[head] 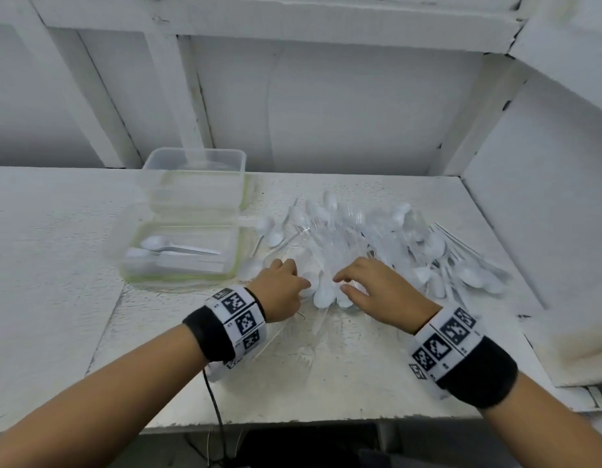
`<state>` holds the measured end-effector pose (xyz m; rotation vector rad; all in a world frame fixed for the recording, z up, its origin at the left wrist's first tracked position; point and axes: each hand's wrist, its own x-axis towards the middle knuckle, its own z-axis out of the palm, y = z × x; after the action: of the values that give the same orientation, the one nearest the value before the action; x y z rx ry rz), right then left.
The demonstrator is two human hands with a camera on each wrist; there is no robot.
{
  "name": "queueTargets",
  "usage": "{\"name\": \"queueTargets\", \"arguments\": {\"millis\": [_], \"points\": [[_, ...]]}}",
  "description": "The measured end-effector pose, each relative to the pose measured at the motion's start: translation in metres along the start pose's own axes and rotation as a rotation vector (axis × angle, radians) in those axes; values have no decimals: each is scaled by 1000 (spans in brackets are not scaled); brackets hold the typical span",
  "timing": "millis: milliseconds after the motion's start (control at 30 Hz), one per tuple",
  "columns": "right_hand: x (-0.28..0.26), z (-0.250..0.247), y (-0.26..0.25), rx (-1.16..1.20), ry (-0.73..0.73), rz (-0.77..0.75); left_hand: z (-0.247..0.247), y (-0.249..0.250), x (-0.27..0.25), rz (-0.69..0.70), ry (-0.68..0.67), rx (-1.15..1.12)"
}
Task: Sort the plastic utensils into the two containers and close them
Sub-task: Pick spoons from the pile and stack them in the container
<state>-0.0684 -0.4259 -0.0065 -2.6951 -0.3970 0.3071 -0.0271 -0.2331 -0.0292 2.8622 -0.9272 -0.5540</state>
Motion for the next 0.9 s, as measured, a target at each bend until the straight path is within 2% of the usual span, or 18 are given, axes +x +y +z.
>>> {"name": "queueTargets", "arguments": {"millis": [267,333,467,767,900], "points": [[-15,17,1,-23,40,23,3,2,7,-104,25,111],[-17,22,-3,-64,64,-40,5,0,4,-114,47,124],[-18,24,-10,-254,-84,-34,9,-5,-2,-125,93,81],[-13,26,-9,-397,88,50,8,-19,4,-117,211,111],[-11,32,-8,-348,150,54,5,-22,8,-65,270,159]]}}
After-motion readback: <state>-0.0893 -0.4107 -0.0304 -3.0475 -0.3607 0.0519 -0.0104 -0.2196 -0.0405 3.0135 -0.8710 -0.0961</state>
